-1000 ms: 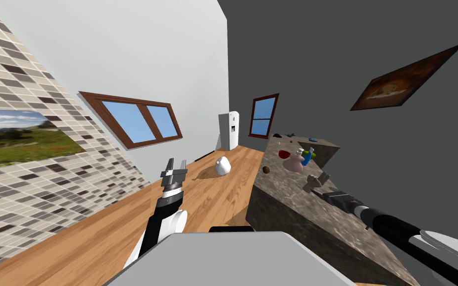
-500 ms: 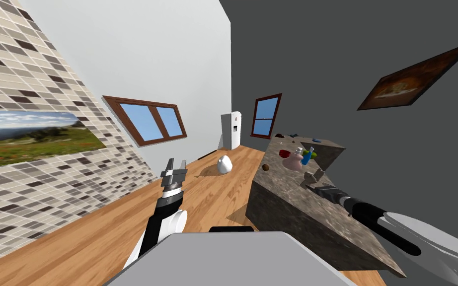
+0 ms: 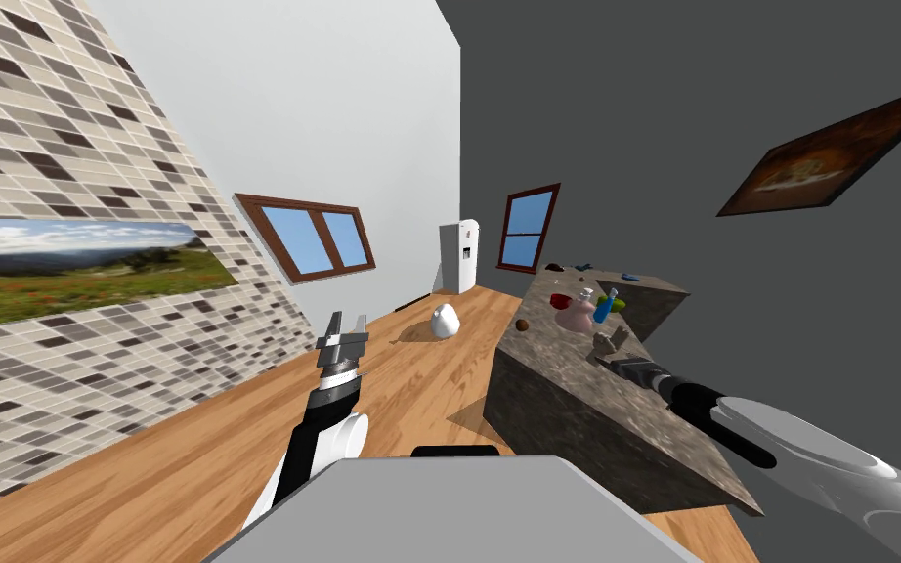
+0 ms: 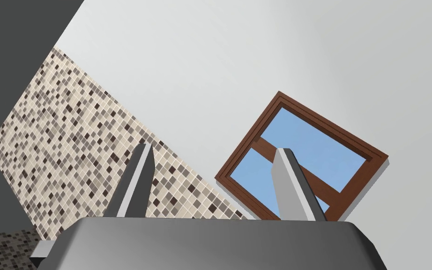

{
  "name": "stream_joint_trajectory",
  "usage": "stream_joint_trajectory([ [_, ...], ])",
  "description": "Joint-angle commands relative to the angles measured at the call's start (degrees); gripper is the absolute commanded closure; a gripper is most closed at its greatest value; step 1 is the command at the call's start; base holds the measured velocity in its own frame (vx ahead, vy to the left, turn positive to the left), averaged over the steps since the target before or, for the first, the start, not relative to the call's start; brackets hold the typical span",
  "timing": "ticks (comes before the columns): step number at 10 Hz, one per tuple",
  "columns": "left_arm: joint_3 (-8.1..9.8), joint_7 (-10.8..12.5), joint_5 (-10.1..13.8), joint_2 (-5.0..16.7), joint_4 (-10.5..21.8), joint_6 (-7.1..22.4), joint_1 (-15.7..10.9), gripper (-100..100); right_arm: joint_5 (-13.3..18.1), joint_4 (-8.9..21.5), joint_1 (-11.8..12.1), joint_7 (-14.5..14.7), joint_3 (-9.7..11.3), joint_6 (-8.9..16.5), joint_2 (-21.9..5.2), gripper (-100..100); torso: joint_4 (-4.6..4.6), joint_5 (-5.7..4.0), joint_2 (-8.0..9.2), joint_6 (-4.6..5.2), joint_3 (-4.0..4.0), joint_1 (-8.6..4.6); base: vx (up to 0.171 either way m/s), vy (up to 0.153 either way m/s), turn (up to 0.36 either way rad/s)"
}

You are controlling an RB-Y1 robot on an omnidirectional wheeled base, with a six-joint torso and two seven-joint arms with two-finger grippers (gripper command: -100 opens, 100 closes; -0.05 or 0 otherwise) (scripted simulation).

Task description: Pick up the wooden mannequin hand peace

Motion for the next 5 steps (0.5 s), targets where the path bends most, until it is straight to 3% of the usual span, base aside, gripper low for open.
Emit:
stream_joint_trajectory([
  [1, 0.00, 0.0, 0.0, 0.0, 0.0, 0.0, 0.0, 0, 2.7, 2.3, -2.9, -2.2, 1.2, 0.4, 0.2, -100, 0.00, 0.00, 0.00, 0.00, 0.00, 0.00, -0.105, -0.015, 0.074],
  [2, 0.00, 0.0, 0.0, 0.0, 0.0, 0.0, 0.0, 0, 2.7, 2.3, -4.5, -2.2, 1.2, 0.4, 0.2, -100, 0.01, -0.01, 0.01, 0.04, 0.02, 0.00, -0.050, 0.001, -0.012],
  [3, 0.00, 0.0, 0.0, 0.0, 0.0, 0.0, 0.0, 0, 5.2, 5.1, -6.3, -4.7, 3.3, 1.4, -0.2, -100, -0.01, 0.01, -0.11, 0.04, -0.05, 0.05, -0.115, 0.011, 0.145],
  [5, 0.00, 0.0, 0.0, 0.0, 0.0, 0.0, 0.0, 0, 6.4, 5.2, -8.9, -5.8, 3.3, 1.4, -0.2, -100, 0.03, 0.02, 0.05, 0.04, 0.04, 0.04, -0.083, -0.009, 0.020],
])
